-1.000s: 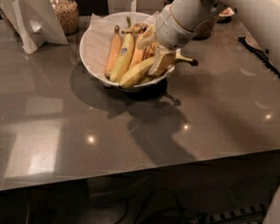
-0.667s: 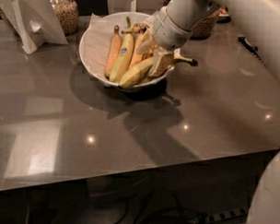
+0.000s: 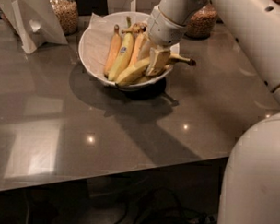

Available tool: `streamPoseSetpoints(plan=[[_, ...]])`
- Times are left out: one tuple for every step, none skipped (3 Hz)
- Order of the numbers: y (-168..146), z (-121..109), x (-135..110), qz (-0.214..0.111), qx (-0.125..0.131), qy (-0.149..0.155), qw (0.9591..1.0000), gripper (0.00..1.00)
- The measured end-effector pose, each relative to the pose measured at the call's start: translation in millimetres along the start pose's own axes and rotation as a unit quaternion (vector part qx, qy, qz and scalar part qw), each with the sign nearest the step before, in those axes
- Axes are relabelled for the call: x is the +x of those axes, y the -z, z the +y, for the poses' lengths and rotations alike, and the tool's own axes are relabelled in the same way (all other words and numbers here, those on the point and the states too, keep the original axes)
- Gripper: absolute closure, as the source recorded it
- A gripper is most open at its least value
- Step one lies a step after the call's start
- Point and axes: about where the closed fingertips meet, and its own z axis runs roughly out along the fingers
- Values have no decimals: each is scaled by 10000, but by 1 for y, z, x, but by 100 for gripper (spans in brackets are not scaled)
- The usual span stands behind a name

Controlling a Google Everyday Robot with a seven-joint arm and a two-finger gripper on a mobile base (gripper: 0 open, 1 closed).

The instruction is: Pick banana from white bowl

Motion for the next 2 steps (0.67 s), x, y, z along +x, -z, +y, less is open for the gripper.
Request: streamPoseSetpoints(plan=[[18, -2, 2, 121, -27, -90, 9999, 100], [48, -5, -1, 86, 237, -185, 9995, 100]])
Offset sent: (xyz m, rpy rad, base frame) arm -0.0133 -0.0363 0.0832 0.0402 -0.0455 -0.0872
